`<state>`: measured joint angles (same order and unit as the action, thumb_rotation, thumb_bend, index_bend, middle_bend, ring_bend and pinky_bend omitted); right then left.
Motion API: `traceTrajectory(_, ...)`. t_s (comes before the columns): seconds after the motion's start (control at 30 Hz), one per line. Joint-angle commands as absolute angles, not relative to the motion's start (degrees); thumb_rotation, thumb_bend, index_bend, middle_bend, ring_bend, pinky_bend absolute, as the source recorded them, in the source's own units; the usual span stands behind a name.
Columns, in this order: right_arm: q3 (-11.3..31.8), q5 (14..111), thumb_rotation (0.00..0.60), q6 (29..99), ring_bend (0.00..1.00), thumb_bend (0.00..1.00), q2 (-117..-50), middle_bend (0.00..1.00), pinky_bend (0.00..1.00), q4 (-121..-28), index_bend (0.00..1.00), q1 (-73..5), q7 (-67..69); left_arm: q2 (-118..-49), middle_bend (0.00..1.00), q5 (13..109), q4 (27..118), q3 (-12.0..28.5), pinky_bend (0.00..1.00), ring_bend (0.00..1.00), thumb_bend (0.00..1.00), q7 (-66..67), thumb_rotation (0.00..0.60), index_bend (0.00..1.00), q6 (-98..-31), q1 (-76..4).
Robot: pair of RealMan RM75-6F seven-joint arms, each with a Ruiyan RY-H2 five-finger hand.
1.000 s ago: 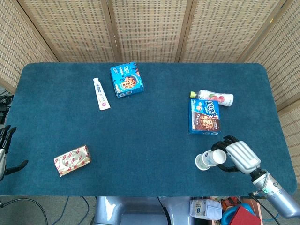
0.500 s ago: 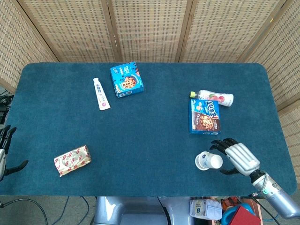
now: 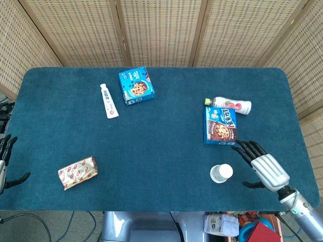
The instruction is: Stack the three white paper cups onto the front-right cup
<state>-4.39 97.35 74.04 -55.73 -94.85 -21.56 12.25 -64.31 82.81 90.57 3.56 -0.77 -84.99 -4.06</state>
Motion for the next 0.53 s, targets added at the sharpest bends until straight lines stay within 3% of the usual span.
traceTrajectory(0.03, -2.77, 95.94, 0.6, 80.22, 0.0, 0.0, -58.79, 0.0, 0.0, -91.79, 0.08, -17.58, 9.1, -64.24, 0.0, 83.11, 90.54, 3.43, 0.0, 0.0, 0.18, -0.99, 0.6, 0.0, -85.1, -4.02)
traceTrajectory(0.3, -0.19, 93.38, 0.6, 88.7, 0.0, 0.0, -67.56, 0.0, 0.0, -87.26, 0.04, -12.18, 1.99, -64.45, 0.0, 83.92, 89.88, 3.26, 0.0, 0.0, 0.18, -1.31, 0.6, 0.0, -85.42, -4.08)
traceTrajectory(0.53, 1.0, 94.21, 0.6, 91.47, 0.0, 0.0, -70.07, 0.0, 0.0, -85.37, 0.04, -11.15, 0.29, -64.72, 0.0, 84.25, 90.0, 3.14, 0.0, 0.0, 0.18, -0.74, 0.6, 0.0, -86.29, -3.69)
